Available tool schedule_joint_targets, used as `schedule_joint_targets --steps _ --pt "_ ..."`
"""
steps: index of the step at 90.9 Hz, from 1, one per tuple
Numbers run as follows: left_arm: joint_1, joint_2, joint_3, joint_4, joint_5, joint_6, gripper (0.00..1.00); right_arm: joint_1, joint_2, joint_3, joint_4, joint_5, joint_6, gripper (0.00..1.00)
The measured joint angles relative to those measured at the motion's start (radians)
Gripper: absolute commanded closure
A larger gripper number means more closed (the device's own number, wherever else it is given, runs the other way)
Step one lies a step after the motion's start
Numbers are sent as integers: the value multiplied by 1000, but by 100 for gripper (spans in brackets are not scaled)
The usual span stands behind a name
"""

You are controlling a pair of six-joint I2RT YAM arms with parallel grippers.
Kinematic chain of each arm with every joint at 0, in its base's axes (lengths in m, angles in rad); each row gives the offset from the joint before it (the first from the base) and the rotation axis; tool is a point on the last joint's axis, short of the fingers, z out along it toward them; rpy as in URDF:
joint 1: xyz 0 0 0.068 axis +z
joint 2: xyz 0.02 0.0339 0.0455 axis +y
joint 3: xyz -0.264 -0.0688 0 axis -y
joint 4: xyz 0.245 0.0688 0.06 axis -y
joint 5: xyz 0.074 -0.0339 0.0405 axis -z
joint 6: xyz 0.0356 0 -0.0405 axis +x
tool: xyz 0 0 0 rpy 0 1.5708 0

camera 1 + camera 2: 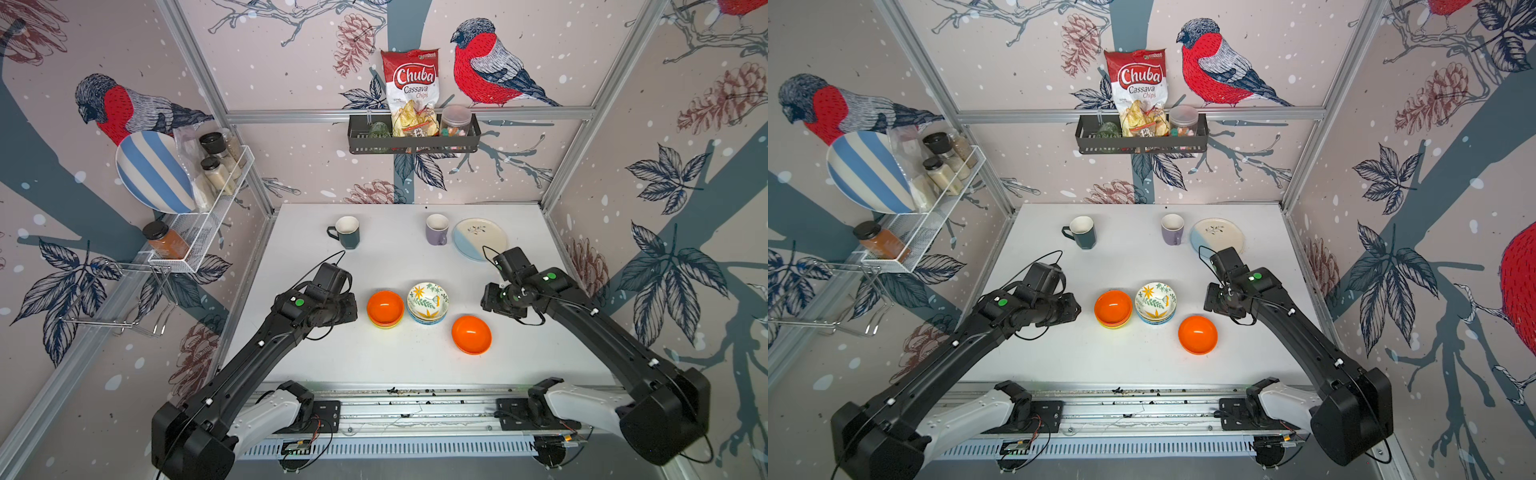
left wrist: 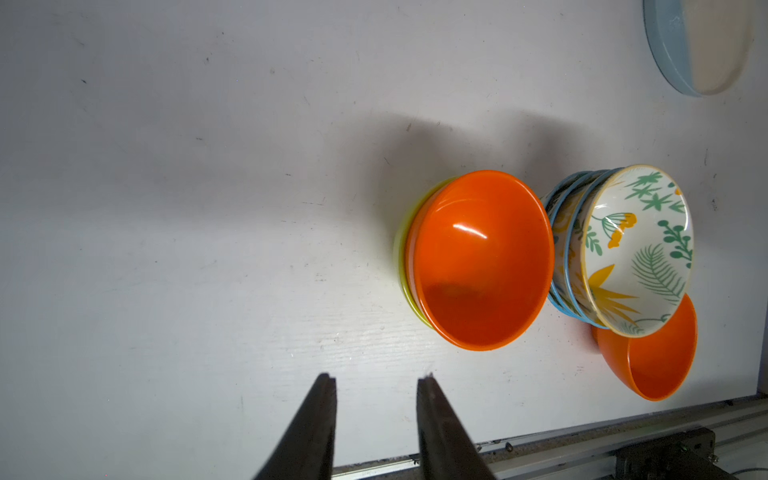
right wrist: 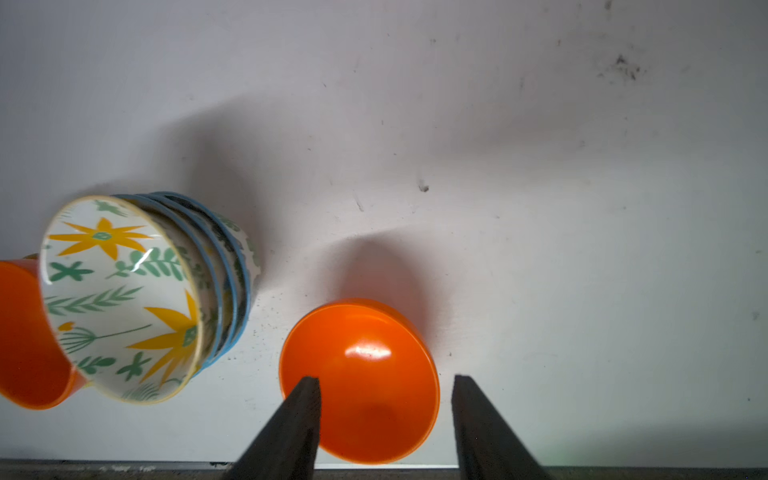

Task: Stack the bowls
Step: Pick up the bowl from the center of the board.

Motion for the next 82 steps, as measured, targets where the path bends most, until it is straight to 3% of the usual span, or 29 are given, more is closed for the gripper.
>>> schedule_joint_targets --steps 25,82 --pt "3 -32 -16 -13 0 -4 64 85 -21 -166 17 28 82 56" --pt "5 -26 -27 -23 2 -4 64 100 64 -219 120 34 119 79"
